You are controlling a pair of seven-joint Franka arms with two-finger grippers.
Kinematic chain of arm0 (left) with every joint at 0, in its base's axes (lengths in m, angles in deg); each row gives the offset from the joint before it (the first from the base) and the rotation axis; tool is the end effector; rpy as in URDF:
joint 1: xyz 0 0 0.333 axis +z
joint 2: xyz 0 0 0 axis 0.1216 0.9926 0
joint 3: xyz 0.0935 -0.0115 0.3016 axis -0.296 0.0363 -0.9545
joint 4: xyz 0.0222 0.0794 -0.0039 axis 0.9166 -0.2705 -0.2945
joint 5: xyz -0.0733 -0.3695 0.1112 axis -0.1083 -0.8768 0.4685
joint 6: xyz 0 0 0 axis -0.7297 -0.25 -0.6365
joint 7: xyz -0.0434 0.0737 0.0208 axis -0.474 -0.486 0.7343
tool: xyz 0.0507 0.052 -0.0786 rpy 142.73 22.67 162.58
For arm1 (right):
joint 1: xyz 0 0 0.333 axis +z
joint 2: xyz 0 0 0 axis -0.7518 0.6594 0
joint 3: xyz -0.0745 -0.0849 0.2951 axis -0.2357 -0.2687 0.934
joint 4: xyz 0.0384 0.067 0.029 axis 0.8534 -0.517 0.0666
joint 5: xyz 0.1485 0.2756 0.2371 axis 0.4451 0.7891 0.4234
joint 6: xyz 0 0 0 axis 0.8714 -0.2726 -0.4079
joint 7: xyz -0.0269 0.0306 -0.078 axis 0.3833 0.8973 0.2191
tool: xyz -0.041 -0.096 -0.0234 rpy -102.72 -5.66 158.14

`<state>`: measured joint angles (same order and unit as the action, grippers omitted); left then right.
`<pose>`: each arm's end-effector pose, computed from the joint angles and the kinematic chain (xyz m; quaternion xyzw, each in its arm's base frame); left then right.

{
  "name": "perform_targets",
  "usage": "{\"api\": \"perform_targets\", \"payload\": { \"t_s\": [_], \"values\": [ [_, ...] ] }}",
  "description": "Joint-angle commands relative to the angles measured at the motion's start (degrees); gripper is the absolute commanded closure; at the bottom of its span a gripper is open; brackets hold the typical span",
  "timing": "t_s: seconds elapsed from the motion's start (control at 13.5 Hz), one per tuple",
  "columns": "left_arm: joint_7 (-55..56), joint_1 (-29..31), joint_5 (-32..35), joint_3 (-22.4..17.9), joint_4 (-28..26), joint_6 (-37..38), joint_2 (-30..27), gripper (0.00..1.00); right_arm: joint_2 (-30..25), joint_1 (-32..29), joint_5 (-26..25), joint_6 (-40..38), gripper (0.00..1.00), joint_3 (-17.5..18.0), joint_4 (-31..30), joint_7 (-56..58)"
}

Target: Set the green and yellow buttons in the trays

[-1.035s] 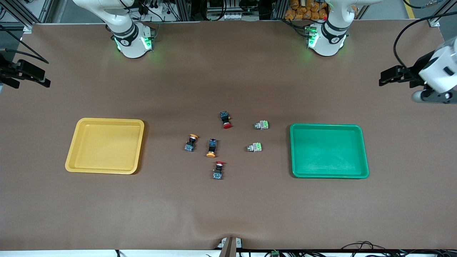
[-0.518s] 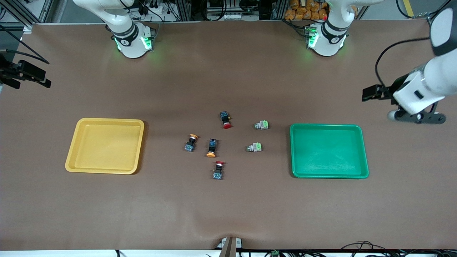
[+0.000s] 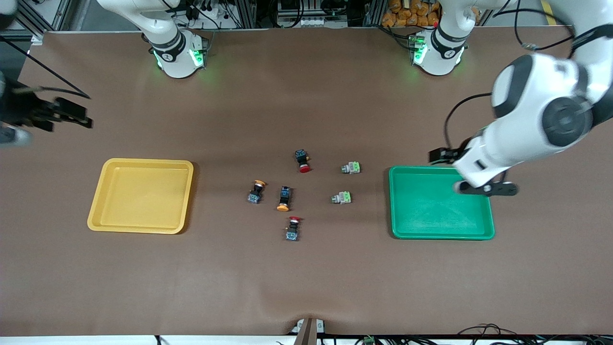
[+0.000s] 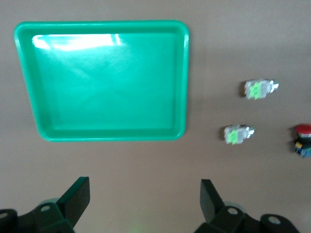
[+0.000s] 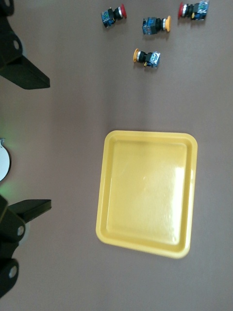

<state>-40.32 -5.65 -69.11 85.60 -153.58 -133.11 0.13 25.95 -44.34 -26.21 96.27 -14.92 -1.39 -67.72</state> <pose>0.6054 -0.1888 0.4531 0.9958 -0.0151 -0.0888 0.0187 0.5655 0.0137 0.5910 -0.9954 -0.0331 0.0804 0.0406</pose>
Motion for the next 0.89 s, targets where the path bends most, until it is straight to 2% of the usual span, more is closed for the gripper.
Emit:
{"api": "perform_targets", "payload": {
  "t_s": [0.0, 0.22, 0.44, 0.67, 0.81],
  "values": [
    [6.0, -3.4, -0.9, -0.2, 0.9, -4.3, 3.6, 0.00, 6.2, 3.1, 0.5, 0.6, 0.00, -0.3, 3.4, -0.9],
    [11.5, -7.5, -0.7, -0.2, -1.2, -9.2, 5.7, 0.00, 10.6, 5.6, 0.5, 2.0, 0.00, -0.3, 4.2, -0.7],
    [14.3, -10.5, -0.7, -0.2, -3.0, -19.5, 10.1, 0.00, 13.2, 8.3, 1.1, 4.6, 0.00, -0.1, 3.9, -0.6],
    [13.8, -12.1, 0.1, -0.2, -2.6, -27.1, 14.0, 0.00, 13.5, 10.2, 6.5, 4.2, 0.00, -0.1, 3.7, -6.8],
    [11.4, -12.7, 4.7, -0.1, -2.6, -27.7, 14.9, 0.00, 14.9, 11.8, 7.1, 5.4, 0.00, -0.1, 3.8, -8.5]
  ]
}}
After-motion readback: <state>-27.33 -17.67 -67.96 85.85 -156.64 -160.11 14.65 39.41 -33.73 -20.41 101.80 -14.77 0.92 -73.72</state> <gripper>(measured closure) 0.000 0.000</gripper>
